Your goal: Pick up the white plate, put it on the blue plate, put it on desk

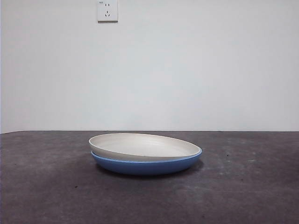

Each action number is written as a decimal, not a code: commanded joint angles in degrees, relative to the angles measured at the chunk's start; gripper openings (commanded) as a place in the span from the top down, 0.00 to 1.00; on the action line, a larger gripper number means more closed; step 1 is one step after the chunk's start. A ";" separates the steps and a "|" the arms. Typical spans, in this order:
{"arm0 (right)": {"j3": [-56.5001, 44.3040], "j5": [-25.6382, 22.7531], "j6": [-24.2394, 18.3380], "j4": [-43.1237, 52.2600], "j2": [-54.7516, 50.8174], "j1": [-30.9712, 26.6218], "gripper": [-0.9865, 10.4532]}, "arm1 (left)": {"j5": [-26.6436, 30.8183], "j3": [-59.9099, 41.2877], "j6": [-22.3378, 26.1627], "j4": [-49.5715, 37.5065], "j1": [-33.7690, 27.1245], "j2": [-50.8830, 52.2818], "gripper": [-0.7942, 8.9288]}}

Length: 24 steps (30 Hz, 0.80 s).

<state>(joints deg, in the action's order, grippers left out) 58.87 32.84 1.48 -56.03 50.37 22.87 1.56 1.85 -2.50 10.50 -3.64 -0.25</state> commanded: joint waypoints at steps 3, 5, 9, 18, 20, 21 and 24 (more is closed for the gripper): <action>0.94 0.17 -0.61 0.52 0.44 0.35 0.91 | 0.13 -1.18 -0.57 0.33 -0.15 0.09 0.90; 0.94 0.17 -0.61 0.52 0.44 0.35 0.91 | 0.13 -1.18 -0.55 0.33 -0.15 0.07 0.90; 0.94 0.17 -0.63 0.52 0.44 0.35 0.91 | 0.13 -1.18 -0.57 0.33 -0.15 0.09 0.91; 0.94 0.17 -0.61 0.52 0.44 0.35 0.91 | 0.13 -1.18 -0.57 0.33 -0.15 0.07 0.90; 0.94 0.17 -0.61 0.50 0.44 0.35 0.91 | 0.13 -1.18 -0.57 0.33 -0.15 0.09 0.91; 0.94 0.17 -0.63 0.52 0.39 0.31 0.91 | 0.13 -1.18 -0.55 0.33 -0.15 0.09 0.91; 0.94 0.00 -3.91 0.77 -0.59 -1.95 0.91 | 0.13 -1.18 -0.57 0.33 -0.15 0.09 0.91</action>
<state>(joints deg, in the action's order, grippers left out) 58.87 32.86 0.40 -55.90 50.09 21.56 1.56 1.85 -2.50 10.50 -3.64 -0.25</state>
